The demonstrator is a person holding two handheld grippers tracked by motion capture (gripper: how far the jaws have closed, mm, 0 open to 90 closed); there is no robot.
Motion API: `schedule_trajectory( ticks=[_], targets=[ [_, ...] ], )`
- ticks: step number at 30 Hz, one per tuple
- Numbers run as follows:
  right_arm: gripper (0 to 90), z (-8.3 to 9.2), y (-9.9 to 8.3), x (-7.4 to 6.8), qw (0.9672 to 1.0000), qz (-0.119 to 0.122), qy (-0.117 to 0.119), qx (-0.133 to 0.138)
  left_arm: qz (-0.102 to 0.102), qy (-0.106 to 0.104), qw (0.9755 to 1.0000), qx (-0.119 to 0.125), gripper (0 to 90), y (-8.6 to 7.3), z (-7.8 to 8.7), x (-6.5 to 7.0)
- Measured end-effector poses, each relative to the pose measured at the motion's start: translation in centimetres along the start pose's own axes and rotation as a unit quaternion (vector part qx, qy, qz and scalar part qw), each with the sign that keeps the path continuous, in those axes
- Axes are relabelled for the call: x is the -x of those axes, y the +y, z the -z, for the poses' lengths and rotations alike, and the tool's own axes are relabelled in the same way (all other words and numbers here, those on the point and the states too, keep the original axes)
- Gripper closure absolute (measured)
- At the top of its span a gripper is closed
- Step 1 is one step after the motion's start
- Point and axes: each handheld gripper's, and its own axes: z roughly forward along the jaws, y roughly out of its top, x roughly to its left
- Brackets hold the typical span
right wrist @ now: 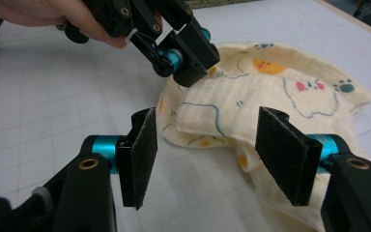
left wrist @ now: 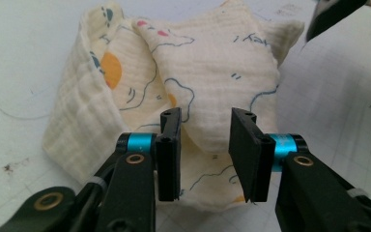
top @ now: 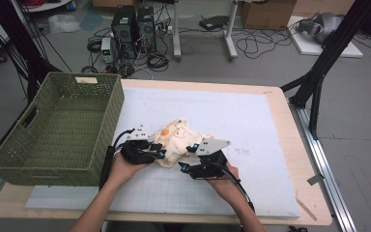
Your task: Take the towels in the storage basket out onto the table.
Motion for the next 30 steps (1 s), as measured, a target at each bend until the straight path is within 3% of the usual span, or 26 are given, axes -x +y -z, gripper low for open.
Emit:
schedule_trajectory(
  ticks=[4,10,12,15,18,25,30],
  targets=[
    [42.3,-1.5,0.4,0.0,1.0,-0.001,-0.001,-0.004,-0.005,-0.002,0.9999,0.014,75.2,0.2,0.6,0.2],
    [48.8,-3.4,0.4,0.4,0.9991,0.01,-0.023,-0.033,-0.009,0.008,0.9998,0.017,76.4,0.1,0.9,0.4],
    [56.6,-3.8,0.3,0.7,0.9985,0.003,-0.036,-0.042,-0.004,0.008,0.9998,0.02,76.3,-0.2,0.9,0.4],
    [76.0,-4.0,0.1,1.3,0.9977,-0.001,-0.039,-0.055,0.002,0.006,0.9999,0.015,76.2,-0.7,0.8,0.4],
    [88.4,-3.8,-0.1,1.8,0.998,-0.012,-0.023,-0.058,0.001,-0.01,0.9999,0.003,76.1,-1.0,0.6,0.6],
    [89.4,-2.0,0.0,2.6,0.9982,-0.028,-0.022,-0.048,0.006,-0.026,0.9996,-0.008,70.6,-1.8,0.1,1.0],
    [89.4,-0.3,0.0,3.5,0.9983,-0.032,-0.029,-0.039,0.001,-0.025,0.9994,-0.026,66.0,-2.0,-0.9,1.4]
  ],
)
